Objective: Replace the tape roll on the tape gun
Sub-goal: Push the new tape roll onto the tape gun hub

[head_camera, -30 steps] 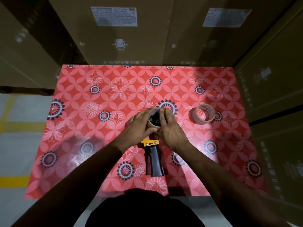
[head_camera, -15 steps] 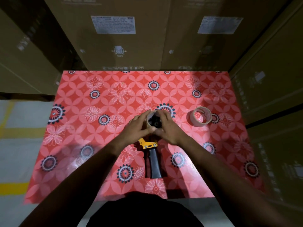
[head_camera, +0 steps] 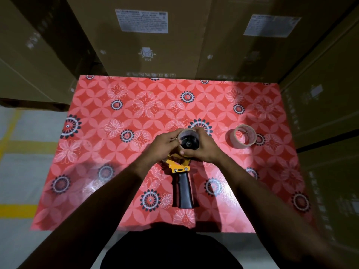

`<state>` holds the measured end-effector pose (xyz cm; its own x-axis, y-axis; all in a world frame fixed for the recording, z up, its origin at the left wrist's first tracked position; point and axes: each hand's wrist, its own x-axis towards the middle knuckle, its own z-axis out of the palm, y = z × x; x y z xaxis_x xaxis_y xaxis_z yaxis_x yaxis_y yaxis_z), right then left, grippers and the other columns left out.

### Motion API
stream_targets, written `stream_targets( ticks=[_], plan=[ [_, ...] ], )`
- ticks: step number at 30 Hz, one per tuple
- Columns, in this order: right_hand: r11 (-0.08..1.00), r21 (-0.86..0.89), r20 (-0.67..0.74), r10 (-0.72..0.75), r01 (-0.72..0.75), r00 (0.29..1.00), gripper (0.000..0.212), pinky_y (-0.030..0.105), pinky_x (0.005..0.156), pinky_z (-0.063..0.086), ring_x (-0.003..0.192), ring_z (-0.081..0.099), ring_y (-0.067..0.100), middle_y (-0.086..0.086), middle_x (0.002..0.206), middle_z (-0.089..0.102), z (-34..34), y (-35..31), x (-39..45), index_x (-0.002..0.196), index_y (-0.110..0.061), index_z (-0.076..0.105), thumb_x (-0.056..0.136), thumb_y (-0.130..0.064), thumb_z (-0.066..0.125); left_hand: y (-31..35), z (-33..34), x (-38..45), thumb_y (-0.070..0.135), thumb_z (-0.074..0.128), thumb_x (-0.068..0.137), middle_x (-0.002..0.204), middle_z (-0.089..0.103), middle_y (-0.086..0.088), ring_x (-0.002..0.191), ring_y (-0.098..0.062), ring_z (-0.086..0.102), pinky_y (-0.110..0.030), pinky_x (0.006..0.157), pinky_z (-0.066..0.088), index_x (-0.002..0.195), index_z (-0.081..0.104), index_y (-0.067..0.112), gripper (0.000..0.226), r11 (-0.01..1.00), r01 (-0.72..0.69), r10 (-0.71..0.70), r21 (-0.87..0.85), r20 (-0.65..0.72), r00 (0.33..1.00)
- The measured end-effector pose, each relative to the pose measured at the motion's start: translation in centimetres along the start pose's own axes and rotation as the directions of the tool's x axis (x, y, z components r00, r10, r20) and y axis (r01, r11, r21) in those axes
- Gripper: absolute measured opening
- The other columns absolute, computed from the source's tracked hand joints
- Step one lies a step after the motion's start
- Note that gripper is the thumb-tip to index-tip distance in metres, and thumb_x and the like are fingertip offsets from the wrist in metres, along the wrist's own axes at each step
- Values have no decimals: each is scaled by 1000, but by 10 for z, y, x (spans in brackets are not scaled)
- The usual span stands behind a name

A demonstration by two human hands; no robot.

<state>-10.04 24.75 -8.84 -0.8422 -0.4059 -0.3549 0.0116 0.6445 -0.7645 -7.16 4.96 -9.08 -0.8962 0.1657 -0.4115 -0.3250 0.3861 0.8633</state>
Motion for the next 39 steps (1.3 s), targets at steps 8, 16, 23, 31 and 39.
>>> stream_targets(
  ticks=[8, 16, 23, 31, 39],
  plan=[
    [992, -105, -39, -69, 65, 997, 93, 24, 87, 44, 111, 55, 18, 8, 131, 58, 9, 4, 2, 138, -9, 39, 68, -40, 91, -7, -2, 1, 22, 59, 103, 150, 55, -2, 128, -17, 59, -29, 97, 48, 155, 36, 36, 59, 979, -71, 65, 191, 40, 997],
    [976, -220, 31, 5, 2, 999, 79, 30, 70, 52, 95, 67, 25, 2, 109, 66, -1, 4, 17, 122, -13, 38, 67, -52, 81, 1, 3, 8, 36, 39, 108, 92, 51, 6, 86, -21, 60, -37, 73, 48, 156, 17, 48, 55, 902, -18, 12, 431, 17, 1000],
    [990, -128, 57, -55, 62, 997, 122, 43, 104, 51, 126, 59, 25, 5, 142, 55, 2, 14, 1, 147, -16, 27, 55, -80, 77, -14, 5, 8, 61, 29, 98, 131, 55, -1, 123, -28, 53, -54, 105, 45, 154, 1, 56, 62, 873, -98, 69, 478, 79, 995],
    [904, -415, 74, -81, 105, 994, 153, 60, 125, 9, 158, 9, 26, 11, 171, 10, 12, 24, 4, 160, -10, 6, 47, -101, 52, -27, 17, 12, 53, 13, 99, 165, 33, -4, 157, -25, 6, -55, 120, 19, 159, -3, 31, 65, 578, -128, 132, 806, 62, 989],
    [847, -519, 89, -82, 116, 993, 147, 57, 126, 1, 158, -1, 27, 11, 171, 0, 9, 23, 6, 161, -9, -4, 59, -85, 70, -12, 18, 12, 39, 30, 109, 162, 38, 5, 158, -17, -5, -54, 124, 6, 162, 3, 25, 61, 532, -116, 129, 839, 55, 990]
  ],
)
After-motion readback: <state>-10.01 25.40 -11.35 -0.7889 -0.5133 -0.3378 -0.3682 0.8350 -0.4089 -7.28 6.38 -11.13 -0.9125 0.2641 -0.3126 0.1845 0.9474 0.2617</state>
